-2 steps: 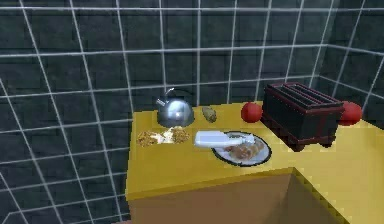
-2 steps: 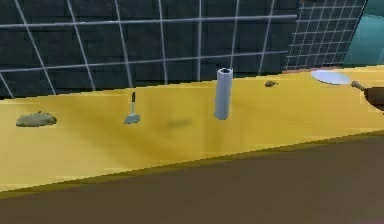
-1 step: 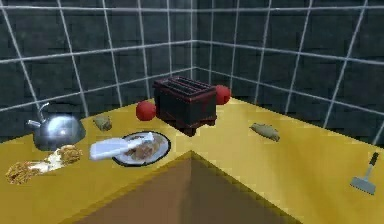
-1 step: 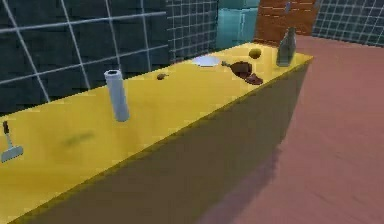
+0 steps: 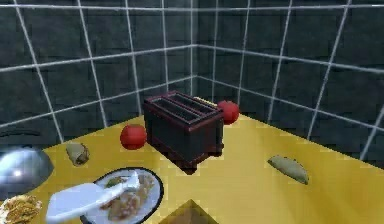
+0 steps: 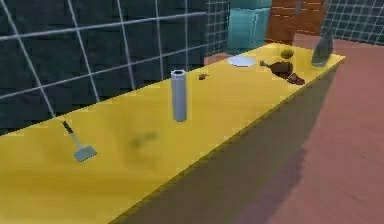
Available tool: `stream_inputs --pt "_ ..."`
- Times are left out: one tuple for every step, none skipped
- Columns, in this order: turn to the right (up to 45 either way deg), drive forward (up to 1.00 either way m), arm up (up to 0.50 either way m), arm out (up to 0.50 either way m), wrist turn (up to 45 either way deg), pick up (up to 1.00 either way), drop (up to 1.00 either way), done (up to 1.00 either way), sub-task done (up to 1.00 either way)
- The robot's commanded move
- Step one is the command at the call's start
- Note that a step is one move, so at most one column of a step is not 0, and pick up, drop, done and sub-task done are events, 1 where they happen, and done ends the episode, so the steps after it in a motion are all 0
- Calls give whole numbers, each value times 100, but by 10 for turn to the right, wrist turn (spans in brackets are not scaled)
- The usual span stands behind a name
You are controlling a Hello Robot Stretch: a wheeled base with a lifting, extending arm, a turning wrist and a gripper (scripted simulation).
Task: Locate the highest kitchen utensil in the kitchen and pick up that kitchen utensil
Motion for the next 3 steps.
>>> stream_inputs --pt "-450 0 0 0 0 0 0 0 0" --pt "-450 0 0 0 0 0 0 0 0" --pt "-390 0 0 0 0 0 0 0 0"
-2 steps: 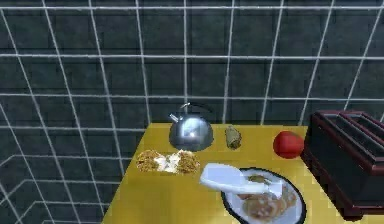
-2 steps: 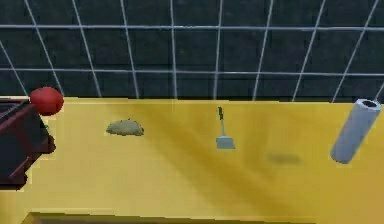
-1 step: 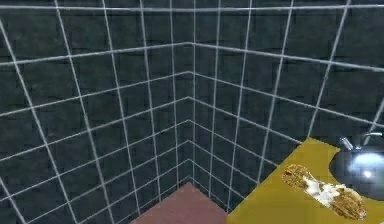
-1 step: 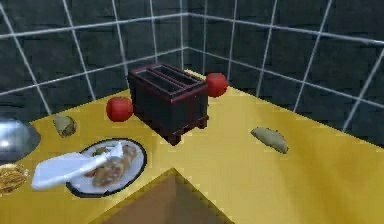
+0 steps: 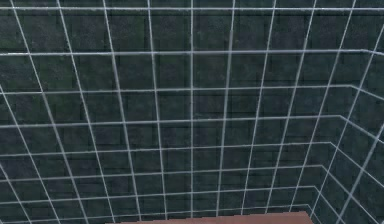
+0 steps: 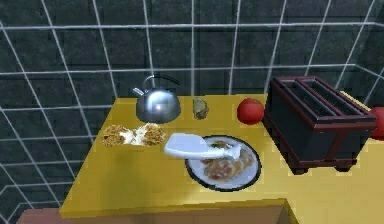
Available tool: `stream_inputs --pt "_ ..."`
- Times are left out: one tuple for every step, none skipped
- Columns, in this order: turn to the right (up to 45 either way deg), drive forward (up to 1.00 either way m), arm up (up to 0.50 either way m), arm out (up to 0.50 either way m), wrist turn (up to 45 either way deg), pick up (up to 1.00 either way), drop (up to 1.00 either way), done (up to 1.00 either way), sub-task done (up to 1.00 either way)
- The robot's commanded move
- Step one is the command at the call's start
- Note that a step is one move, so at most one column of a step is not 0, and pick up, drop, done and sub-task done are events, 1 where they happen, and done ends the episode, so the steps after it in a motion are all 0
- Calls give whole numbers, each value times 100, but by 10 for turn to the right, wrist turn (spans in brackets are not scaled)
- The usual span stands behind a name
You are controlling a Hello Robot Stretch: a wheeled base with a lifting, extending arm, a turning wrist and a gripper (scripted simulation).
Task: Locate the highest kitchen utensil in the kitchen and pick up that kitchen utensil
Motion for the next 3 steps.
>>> stream_inputs --pt "0 0 50 0 0 0 0 0 0" --pt "0 0 38 0 0 0 0 0 0" --pt "0 0 0 42 0 0 0 0 0"
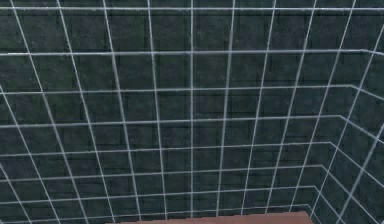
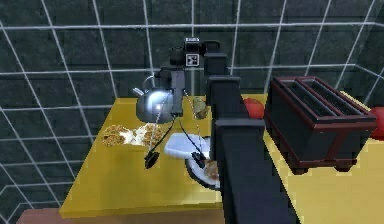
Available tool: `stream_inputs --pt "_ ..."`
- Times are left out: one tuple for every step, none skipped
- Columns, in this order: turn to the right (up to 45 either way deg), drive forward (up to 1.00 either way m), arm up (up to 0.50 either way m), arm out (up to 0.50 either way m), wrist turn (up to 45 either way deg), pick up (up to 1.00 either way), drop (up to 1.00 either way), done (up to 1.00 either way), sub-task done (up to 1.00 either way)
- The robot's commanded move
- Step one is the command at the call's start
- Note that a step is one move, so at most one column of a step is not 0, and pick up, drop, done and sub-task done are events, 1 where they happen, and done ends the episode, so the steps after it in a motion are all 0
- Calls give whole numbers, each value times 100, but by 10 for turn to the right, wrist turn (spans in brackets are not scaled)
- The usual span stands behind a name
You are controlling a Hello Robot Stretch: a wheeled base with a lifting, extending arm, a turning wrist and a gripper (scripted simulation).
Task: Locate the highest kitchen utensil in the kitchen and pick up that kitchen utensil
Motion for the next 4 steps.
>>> stream_inputs --pt "0 0 0 0 450 0 0 0 0" --pt "0 0 0 0 450 0 0 0 0" --pt "0 0 0 0 450 0 0 0 0" --pt "0 0 0 0 210 0 0 0 0"
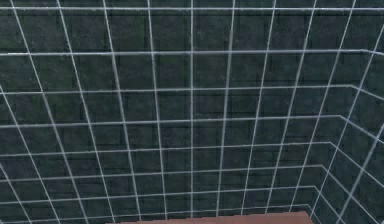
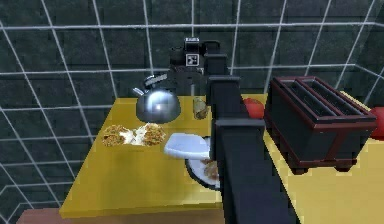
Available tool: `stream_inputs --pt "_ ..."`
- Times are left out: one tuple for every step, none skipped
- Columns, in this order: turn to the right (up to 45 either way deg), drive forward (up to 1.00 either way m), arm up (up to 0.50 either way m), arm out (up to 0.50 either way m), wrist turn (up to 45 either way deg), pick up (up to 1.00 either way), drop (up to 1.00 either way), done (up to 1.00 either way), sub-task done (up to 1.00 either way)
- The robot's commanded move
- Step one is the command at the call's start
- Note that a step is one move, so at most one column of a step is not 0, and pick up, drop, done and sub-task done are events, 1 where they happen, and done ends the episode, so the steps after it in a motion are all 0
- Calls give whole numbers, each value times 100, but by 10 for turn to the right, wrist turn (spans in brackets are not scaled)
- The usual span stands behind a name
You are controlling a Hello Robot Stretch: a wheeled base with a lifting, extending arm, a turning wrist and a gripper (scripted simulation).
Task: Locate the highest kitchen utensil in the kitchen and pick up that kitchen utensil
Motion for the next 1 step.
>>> stream_inputs --pt "0 0 -16 0 0 0 0 0 0"
